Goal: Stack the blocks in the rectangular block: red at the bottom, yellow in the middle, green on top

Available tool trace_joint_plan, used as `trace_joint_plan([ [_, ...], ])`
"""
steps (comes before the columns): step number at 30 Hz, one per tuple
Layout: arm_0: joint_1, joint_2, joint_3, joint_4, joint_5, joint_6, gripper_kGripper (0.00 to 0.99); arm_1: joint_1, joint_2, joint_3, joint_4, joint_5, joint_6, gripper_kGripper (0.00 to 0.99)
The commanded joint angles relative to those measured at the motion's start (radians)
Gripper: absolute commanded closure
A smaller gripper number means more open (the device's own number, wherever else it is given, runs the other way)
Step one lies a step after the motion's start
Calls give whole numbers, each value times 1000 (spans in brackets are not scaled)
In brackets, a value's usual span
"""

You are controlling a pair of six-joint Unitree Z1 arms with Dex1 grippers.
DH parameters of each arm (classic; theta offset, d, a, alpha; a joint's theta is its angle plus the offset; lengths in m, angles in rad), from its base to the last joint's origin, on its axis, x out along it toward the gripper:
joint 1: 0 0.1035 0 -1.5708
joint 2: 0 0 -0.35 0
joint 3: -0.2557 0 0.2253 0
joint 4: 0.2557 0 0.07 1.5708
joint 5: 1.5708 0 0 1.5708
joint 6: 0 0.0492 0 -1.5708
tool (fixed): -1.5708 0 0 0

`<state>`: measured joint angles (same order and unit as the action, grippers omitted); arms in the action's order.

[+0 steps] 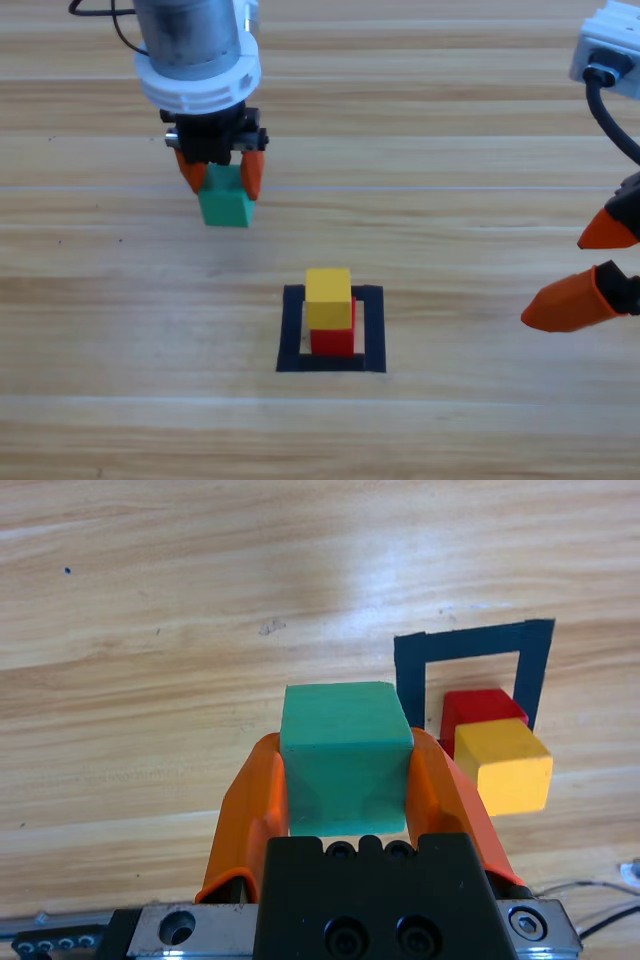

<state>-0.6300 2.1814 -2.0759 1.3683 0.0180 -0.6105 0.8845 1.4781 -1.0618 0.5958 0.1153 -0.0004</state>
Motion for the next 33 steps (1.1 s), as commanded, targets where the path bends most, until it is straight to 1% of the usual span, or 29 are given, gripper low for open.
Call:
trace_joint_plan([
  [1,7,-61,-20,41,-6,2,959,-25,37,16,-7,1,-10,4],
  [5,-59,-109,-3,43,54,-83,972,-25,37,16,-7,1,-10,4],
  [9,-117,-117,-7,43,92,-167,972,-25,37,16,-5,1,-10,4],
  [10,-136,-121,-7,41,111,-189,972,-25,36,16,-5,1,-10,4],
  [12,-165,-126,-12,41,123,-224,972,-25,36,16,-5,1,-10,4],
  [19,-203,-78,-32,41,105,-261,972,-25,36,16,-5,1,-12,4],
  [33,-260,34,-98,41,109,-299,972,-25,42,14,-5,1,-12,4],
])
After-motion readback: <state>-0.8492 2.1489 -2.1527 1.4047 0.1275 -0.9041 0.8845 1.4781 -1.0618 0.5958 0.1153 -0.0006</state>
